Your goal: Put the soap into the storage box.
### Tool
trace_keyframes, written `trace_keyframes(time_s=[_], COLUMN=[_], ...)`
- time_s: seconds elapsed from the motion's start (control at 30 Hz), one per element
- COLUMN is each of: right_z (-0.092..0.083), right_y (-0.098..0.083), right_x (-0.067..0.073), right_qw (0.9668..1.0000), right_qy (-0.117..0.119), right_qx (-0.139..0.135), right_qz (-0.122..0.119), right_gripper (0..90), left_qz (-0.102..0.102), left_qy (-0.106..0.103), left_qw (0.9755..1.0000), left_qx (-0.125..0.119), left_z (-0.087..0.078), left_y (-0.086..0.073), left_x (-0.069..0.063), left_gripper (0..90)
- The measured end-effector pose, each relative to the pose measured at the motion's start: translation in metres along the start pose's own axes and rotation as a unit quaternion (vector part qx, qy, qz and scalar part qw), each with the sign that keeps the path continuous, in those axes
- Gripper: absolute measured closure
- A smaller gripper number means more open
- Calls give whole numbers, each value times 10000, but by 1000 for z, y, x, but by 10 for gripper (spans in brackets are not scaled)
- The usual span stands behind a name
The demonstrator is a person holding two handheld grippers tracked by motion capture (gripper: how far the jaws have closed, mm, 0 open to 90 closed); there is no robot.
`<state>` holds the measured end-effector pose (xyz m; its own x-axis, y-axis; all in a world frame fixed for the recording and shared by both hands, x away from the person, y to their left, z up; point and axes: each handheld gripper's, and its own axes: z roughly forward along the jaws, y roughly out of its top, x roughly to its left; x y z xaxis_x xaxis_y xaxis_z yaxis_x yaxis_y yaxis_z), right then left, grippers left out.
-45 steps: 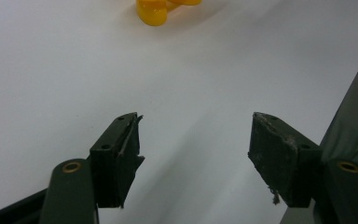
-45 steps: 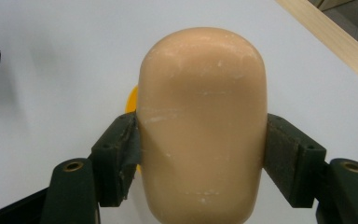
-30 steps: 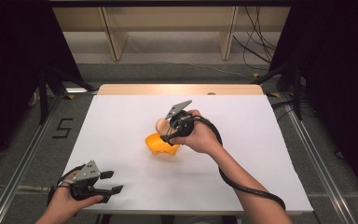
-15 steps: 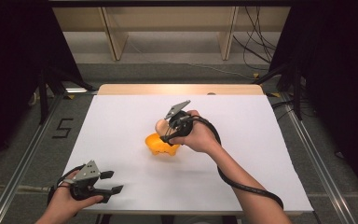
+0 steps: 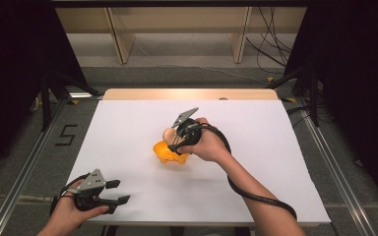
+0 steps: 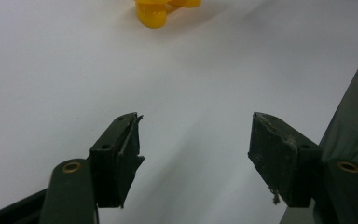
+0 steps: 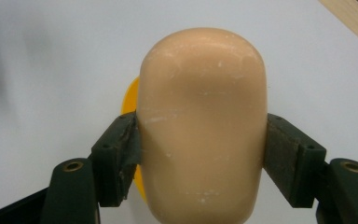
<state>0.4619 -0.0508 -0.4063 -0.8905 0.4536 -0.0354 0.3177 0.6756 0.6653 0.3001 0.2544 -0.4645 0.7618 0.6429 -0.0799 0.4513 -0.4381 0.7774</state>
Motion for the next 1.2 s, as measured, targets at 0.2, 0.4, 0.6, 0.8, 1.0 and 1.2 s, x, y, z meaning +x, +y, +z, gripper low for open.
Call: trace_keyframes(time_s=[0.2,0.4,0.6,0.8,1.0,1.2], right_z=[4,7,10,13,16,17], right_y=[-1,-1,-3,-4,-5,-7], right_x=[0,1,1,1,0,2], right_qw=[10000,9999,9998,9997,9996,9994], right_qy=[16,25,62,87,132,144], right_qx=[63,111,196,207,213,301], right_qz=[-17,-13,-44,-37,-146,44], right_gripper=[335,335,335,335,335,335], left_qz=[-27,48,56,-29,-130,-133], left_qy=[-17,4,3,-20,-24,-27], left_qw=[10000,10000,10000,10000,9999,9999], left_qx=[-25,46,47,-28,-15,-16], left_z=[0,-1,-1,0,0,1], left_y=[0,0,0,0,0,0], left_x=[0,1,1,0,-1,-1], left_gripper=[331,331,330,331,331,331])
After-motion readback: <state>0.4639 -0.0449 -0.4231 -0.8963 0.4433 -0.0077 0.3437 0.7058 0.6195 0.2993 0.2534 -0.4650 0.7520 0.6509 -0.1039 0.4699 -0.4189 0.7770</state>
